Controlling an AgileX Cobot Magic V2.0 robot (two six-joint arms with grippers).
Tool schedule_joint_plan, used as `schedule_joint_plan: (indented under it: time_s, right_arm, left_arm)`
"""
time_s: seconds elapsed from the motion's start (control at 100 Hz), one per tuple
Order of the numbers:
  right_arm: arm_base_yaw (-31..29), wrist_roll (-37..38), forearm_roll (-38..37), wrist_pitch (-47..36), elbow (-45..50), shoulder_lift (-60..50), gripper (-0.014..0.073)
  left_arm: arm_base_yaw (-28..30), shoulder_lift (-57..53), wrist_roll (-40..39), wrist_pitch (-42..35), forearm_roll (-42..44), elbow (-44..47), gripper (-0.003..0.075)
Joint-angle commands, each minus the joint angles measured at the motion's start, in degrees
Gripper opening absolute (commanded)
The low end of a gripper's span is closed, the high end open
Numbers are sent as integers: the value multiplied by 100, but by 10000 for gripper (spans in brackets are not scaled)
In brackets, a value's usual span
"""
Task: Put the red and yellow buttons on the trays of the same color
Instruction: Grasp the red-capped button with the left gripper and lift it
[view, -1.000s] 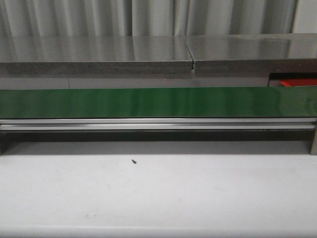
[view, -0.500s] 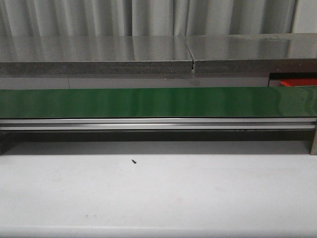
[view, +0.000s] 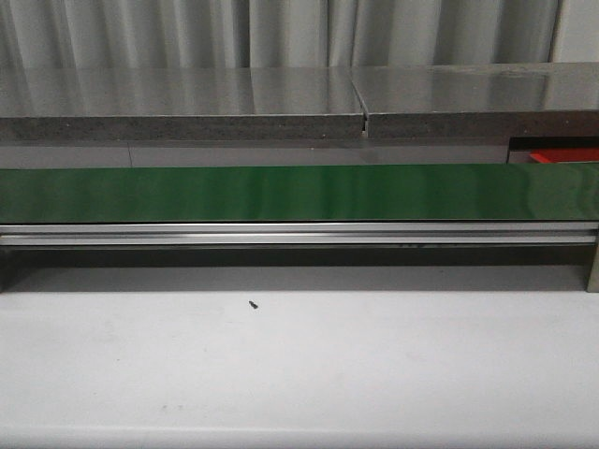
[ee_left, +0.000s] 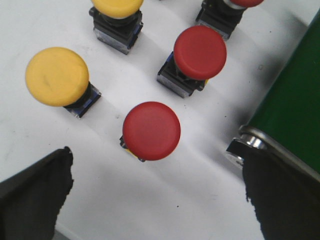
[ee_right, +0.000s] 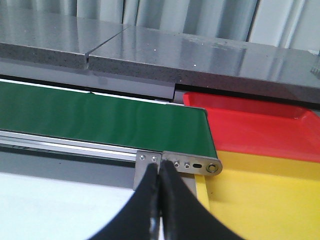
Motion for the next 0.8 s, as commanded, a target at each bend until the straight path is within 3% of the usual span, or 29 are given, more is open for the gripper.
schedule_joint_plan:
  time_s: [0.0,0.56,0.79]
  right_arm:
    - [23,-10,-51,-447,4,-68,-68]
    - [23,-10,-51,-447,4,-68,-68]
    - [23,-10,-51,-447,4,-68,-68]
  left_arm:
    - [28,-17,-19,-228,-82,-233,663]
    - [28,544,-19,-552,-93,-271,657]
    - [28,590,-19,-554,-93,-271,504]
